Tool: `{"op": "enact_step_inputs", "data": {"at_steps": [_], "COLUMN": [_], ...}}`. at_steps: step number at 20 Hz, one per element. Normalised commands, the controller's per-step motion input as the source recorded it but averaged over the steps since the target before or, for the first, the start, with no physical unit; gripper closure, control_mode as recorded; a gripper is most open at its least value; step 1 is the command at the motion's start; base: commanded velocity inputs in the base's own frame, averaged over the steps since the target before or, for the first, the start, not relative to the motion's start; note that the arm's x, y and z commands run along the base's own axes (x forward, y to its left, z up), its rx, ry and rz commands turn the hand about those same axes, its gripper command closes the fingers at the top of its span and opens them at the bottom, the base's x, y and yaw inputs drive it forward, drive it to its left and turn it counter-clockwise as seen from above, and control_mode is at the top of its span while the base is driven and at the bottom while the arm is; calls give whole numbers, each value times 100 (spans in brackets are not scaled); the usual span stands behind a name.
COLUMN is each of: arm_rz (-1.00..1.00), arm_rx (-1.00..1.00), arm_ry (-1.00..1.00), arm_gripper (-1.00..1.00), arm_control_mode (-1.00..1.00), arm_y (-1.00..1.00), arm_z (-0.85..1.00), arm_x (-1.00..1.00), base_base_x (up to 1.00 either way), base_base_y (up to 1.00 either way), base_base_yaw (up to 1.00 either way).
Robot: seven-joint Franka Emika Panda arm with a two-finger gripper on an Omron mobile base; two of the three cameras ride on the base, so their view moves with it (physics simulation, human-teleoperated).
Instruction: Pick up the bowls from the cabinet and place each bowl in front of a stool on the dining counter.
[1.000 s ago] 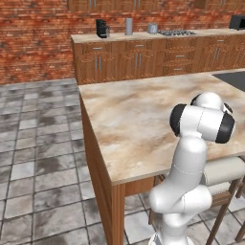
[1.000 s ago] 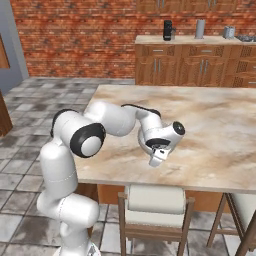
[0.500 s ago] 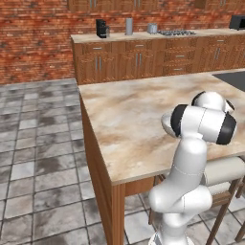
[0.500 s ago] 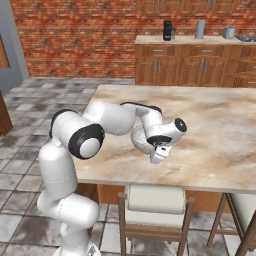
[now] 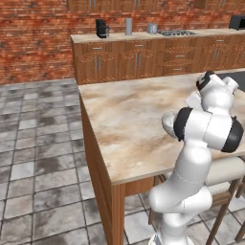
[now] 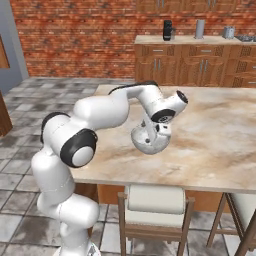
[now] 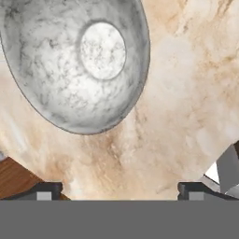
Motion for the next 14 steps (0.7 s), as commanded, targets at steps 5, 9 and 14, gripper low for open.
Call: {"op": "enact_step_inputs", "data": {"at_steps": [5,9,14], "arm_rz": [22,-7,-9], "arm_rx": [-15,-14,-5], "arm_ry": [-4,-16,-21], "arm_gripper": [-100,-100,-100], "arm_control_mode": [-100,-100,-100], "arm_y": [58,6,-23], "arm_z": [40,11,93], "arm_x": [-83,-76,-100], "base_base_x": [0,0,0], "base_base_y": [0,0,0], "base_base_yaw": [0,0,0]}}
